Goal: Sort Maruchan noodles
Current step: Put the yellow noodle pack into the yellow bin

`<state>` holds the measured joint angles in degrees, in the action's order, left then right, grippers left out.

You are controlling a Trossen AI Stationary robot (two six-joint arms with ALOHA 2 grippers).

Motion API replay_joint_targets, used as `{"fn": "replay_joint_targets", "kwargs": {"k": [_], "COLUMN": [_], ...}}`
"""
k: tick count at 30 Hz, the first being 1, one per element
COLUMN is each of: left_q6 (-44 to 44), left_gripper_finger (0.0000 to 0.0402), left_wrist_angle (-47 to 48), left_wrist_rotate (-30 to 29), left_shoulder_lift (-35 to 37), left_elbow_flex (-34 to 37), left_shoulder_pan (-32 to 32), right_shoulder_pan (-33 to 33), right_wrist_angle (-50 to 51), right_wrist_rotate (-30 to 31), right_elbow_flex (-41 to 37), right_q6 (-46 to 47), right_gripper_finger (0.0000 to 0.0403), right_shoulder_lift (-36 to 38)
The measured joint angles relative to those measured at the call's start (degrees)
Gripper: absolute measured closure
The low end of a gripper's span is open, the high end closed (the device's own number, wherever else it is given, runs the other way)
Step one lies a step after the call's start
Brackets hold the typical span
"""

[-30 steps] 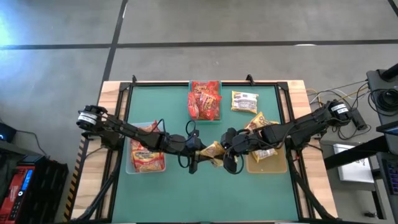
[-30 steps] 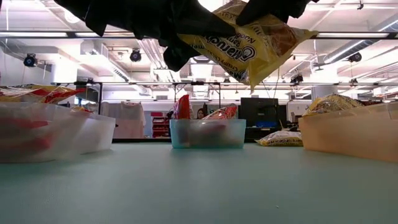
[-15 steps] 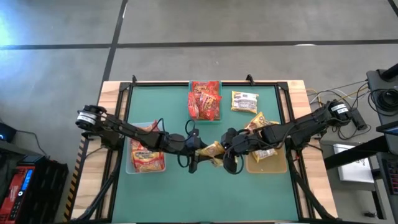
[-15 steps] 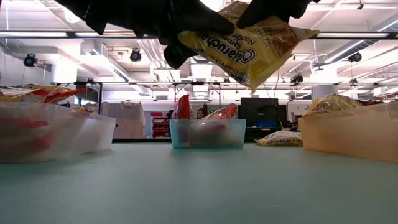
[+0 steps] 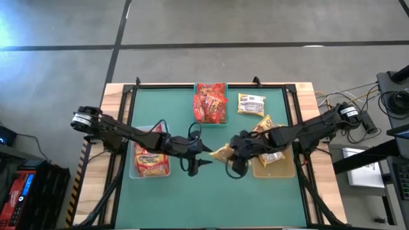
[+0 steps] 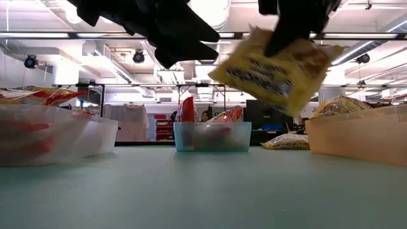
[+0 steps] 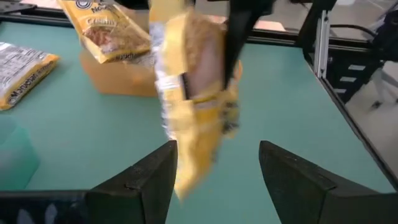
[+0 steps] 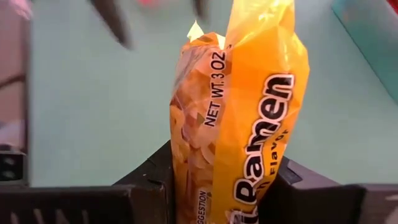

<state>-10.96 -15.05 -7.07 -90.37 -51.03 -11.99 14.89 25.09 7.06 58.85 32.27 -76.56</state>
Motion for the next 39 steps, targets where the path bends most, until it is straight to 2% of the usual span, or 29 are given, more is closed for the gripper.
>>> {"fn": "replay_joint_targets", "kwargs": {"k": [4,13,19,27,32,39], "left_q6": [0.0,0.02,0.02,1.51,1.55,1.57], "left_gripper_finger": [0.0192,0.0192,0.0192,0.0192,0.0192,0.0192], "left_wrist_angle": [1.15,3.15,3.48,3.56,3.56,3.56], "left_wrist_rotate": [-0.82,-3.52,-4.25,-4.61,-7.37,-11.93], "left_shoulder_lift": [1.62,2.54,2.49,2.45,2.45,2.43], "left_elbow_flex": [0.0,0.0,0.15,0.17,0.21,0.24], "left_shoulder_pan": [0.15,0.22,0.2,0.22,0.22,0.52], "right_shoulder_pan": [-1.04,-1.29,-1.18,-1.18,-1.29,-1.45], "right_wrist_angle": [9.73,39.19,54.15,56.04,58.31,63.55], "right_wrist_rotate": [0.01,1.04,2.25,3.45,3.95,13.35], "right_elbow_flex": [2.72,14.17,15.86,11.27,9.06,8.93], "right_q6": [2.32,1.55,4.41,7.99,8.23,9.51], "right_gripper_finger": [0.0274,0.0275,0.0272,0.0238,0.0204,0.0177], "right_shoulder_lift": [0.01,0.27,0.31,0.34,0.34,0.31]}}
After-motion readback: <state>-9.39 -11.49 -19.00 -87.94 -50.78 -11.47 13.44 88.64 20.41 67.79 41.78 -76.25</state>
